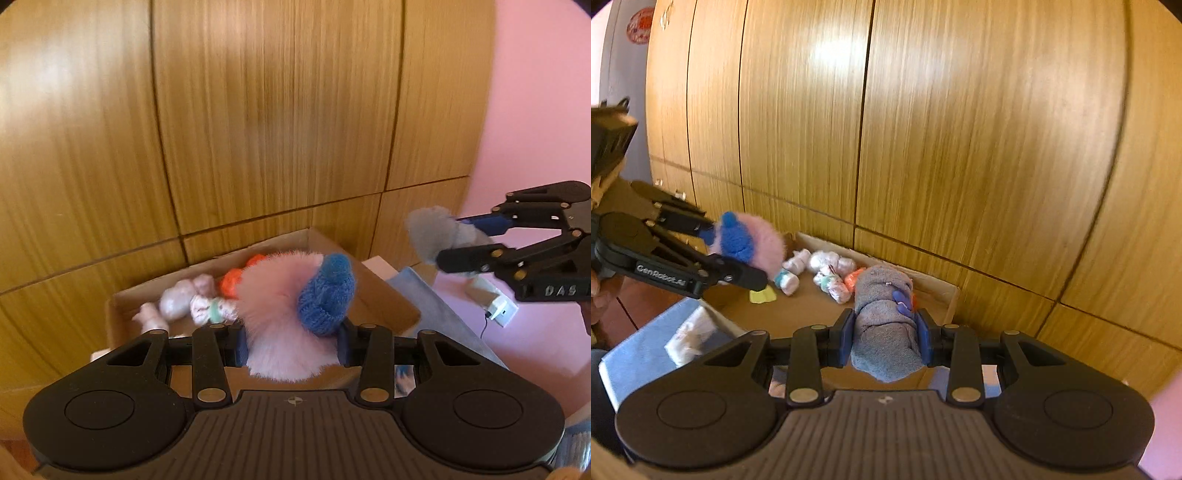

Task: Organize objects
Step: 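Carry the pink plush and grey sock into the box and open both tools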

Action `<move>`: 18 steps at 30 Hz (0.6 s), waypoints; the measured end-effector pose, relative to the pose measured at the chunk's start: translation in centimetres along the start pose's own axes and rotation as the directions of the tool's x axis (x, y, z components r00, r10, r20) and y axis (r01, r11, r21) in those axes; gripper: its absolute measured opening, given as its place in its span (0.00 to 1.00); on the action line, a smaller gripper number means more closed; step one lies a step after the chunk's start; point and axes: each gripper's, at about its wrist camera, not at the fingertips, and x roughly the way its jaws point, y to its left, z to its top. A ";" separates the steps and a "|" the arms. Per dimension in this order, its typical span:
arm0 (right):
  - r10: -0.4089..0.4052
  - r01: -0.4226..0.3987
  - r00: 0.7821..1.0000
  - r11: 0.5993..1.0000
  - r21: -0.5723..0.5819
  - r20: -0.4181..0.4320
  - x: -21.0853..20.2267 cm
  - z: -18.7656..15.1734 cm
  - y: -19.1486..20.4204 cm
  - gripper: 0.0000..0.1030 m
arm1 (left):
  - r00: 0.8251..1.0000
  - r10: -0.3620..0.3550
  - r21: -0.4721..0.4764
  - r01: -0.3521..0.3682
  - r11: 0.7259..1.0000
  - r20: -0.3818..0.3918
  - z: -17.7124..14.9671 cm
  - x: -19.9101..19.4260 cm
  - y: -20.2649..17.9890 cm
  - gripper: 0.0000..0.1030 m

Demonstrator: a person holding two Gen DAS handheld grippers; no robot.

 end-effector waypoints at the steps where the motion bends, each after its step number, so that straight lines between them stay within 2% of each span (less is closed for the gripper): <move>1: 0.005 -0.005 1.000 1.000 -0.007 -0.020 1.1 0.1 -0.2 0.31 | 1.000 -0.001 0.000 0.001 1.000 -0.013 0.4 1.0 0.1 0.48; 6: 0.023 -0.028 0.993 0.999 -0.043 -0.112 6.8 -0.3 -1.1 0.31 | 0.995 -0.013 -0.034 0.009 0.999 -0.103 0.7 7.1 0.7 0.48; 8: 0.029 -0.036 0.992 0.998 -0.050 -0.126 7.8 -0.5 -1.1 0.31 | 0.991 -0.024 -0.055 0.017 0.998 -0.135 0.6 9.2 0.9 0.48; 9: 0.036 -0.047 0.988 0.997 -0.068 -0.150 9.7 -0.8 -1.0 0.31 | 0.989 -0.023 -0.059 0.014 0.998 -0.149 0.6 10.1 1.1 0.48; 14: 0.036 -0.058 0.981 0.993 -0.108 -0.192 13.6 -0.7 -1.5 0.31 | 0.982 -0.017 -0.065 0.005 0.998 -0.186 1.0 14.0 1.8 0.48; 18: 0.020 -0.049 0.978 0.990 -0.135 -0.207 16.3 -0.5 -1.7 0.31 | 0.977 -0.011 -0.114 -0.013 0.993 -0.214 1.5 16.3 3.3 0.48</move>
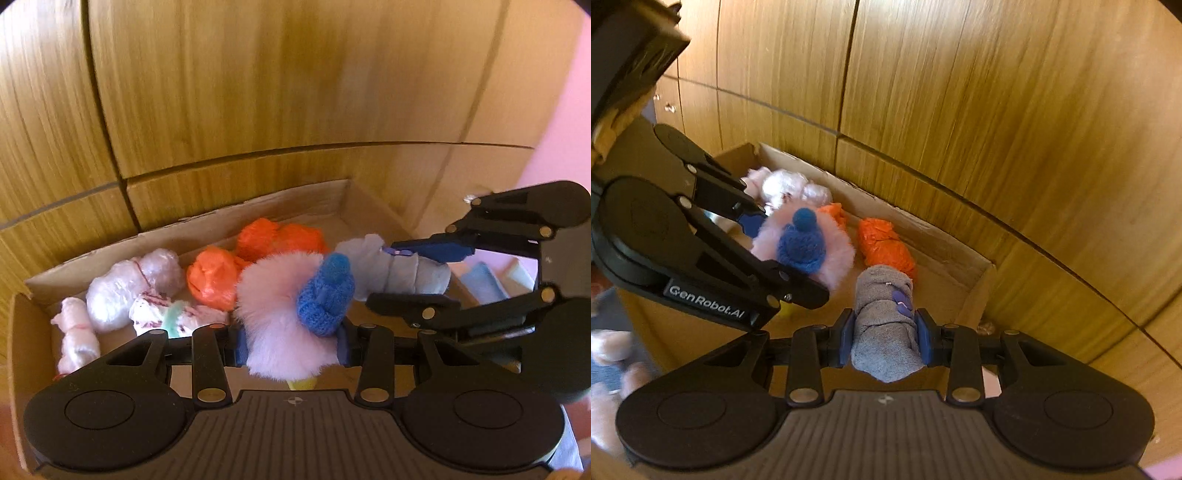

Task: Organize objects
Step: 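Carry the pink plush and grey sock into the box and open both tools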

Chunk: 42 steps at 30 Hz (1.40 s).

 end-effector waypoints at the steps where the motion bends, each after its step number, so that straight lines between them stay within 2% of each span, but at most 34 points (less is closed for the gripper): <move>1: -0.003 0.003 1.000 1.000 -0.002 -0.002 0.4 0.2 -0.3 0.31 | 1.000 0.000 -0.015 0.000 1.000 -0.009 0.1 0.4 0.3 0.48; 7: -0.016 0.016 1.000 1.000 -0.020 -0.013 2.2 0.9 -0.8 0.31 | 0.998 0.005 -0.067 -0.009 0.998 -0.056 0.7 2.4 1.6 0.48; 16: -0.052 0.051 0.998 0.999 -0.015 -0.041 3.4 1.0 -1.9 0.31 | 0.998 0.036 -0.046 -0.038 0.998 -0.041 1.4 3.5 1.1 0.49; 26: -0.053 0.053 0.997 0.999 -0.006 -0.064 3.1 1.0 -2.1 0.30 | 0.996 0.073 -0.026 -0.075 0.997 -0.050 1.4 3.6 1.2 0.51; 34: -0.070 0.072 0.995 0.997 0.018 -0.073 1.6 0.8 -2.2 0.34 | 0.992 0.100 -0.062 -0.105 0.993 -0.070 1.3 2.9 1.9 0.68; 42: -0.087 0.089 0.993 0.996 0.023 -0.078 -0.3 1.2 -2.0 0.38 | 0.994 0.082 -0.104 -0.090 0.991 -0.079 1.0 1.3 2.7 0.76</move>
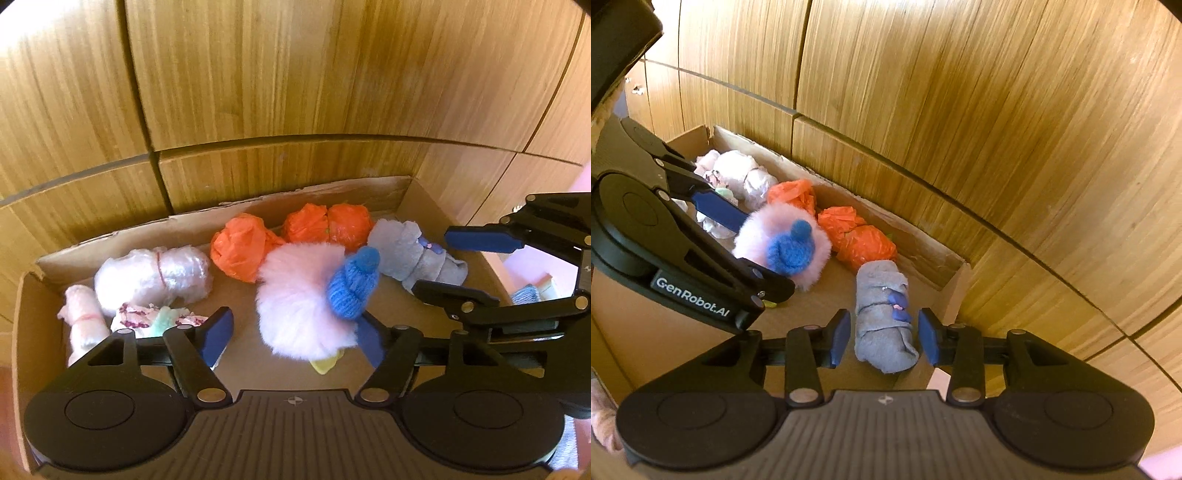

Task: Organize objects
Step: 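Carry the pink plush and grey sock into the box and open both tools, then withdraw both open tools from the box back over the pile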

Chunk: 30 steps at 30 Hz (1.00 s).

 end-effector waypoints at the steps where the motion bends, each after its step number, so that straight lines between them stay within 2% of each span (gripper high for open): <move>1: 0.000 0.000 1.000 1.000 0.004 -0.001 -0.3 0.1 0.0 0.39 | 1.000 -0.002 -0.002 0.002 1.000 0.002 0.0 -0.3 0.1 0.77; 9: -0.014 0.015 0.999 0.999 0.035 -0.029 -1.0 0.7 0.8 0.47 | 1.000 0.005 -0.031 -0.004 1.000 0.020 -1.0 -3.2 0.4 0.83; 15: -0.006 0.008 0.999 0.999 0.035 -0.046 -1.3 1.3 2.7 0.53 | 1.000 -0.007 -0.065 0.008 0.998 0.024 -2.0 -5.2 0.8 0.84; 21: -0.008 0.009 1.000 0.998 0.062 -0.021 -4.2 1.1 3.8 0.59 | 0.998 -0.043 -0.109 0.049 0.993 0.053 -2.8 -7.0 0.7 0.85; 23: -0.005 0.005 1.000 0.997 0.081 -0.004 -5.4 0.8 4.1 0.60 | 0.996 -0.053 -0.114 0.061 0.992 0.075 -3.7 -8.7 0.9 0.86; 30: 0.008 -0.012 1.000 0.988 0.151 0.028 -8.6 -1.5 5.8 0.64 | 0.992 -0.029 -0.144 0.047 0.988 0.126 -7.2 -12.2 2.2 0.89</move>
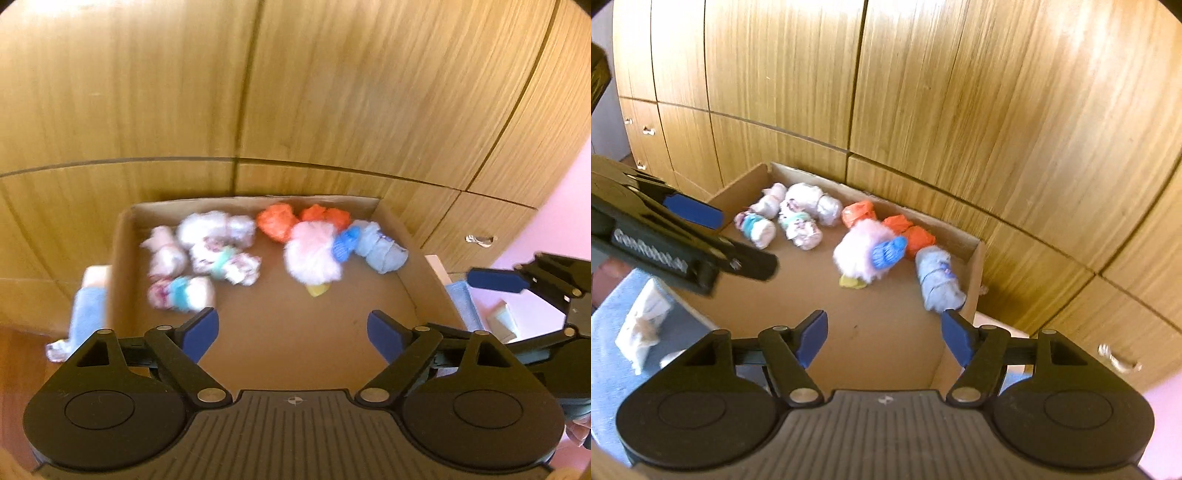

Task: Organize objects
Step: 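Withdraw both open tools from the box back over the pile, then grasp a white wrapped bundle with the left tool while the right grasps a clear purple-banded bundle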

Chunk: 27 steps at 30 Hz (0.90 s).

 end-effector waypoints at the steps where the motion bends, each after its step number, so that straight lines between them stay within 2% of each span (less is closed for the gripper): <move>1: 0.003 -0.003 1.000 1.000 0.015 0.004 -0.3 -0.4 0.1 0.64 | 1.000 0.007 -0.009 -0.006 1.000 0.006 -0.5 -0.6 0.4 0.89; 7: 0.015 -0.017 1.000 0.996 0.087 0.026 -2.4 -3.3 1.4 0.66 | 0.998 0.051 -0.043 -0.049 0.998 0.045 -4.1 -3.7 3.3 0.92; 14: -0.005 -0.009 0.996 0.987 0.158 0.087 -4.4 -7.7 3.4 0.66 | 0.993 0.084 -0.081 -0.077 0.994 0.087 -9.0 -5.3 5.4 0.92; 19: -0.035 -0.013 0.969 0.982 0.191 0.246 -7.1 -13.1 6.3 0.66 | 0.986 0.088 -0.059 -0.081 0.995 0.139 -12.4 -5.6 5.6 0.92; 22: -0.075 0.015 0.952 0.980 0.199 0.298 -7.6 -15.8 8.2 0.66 | 0.982 0.077 -0.052 -0.069 0.996 0.172 -14.1 -5.6 5.7 0.92; 27: -0.111 0.049 0.930 0.982 0.182 0.351 -7.3 -17.8 9.6 0.66 | 0.958 0.089 -0.019 -0.087 0.996 0.271 -16.7 -5.9 5.4 0.92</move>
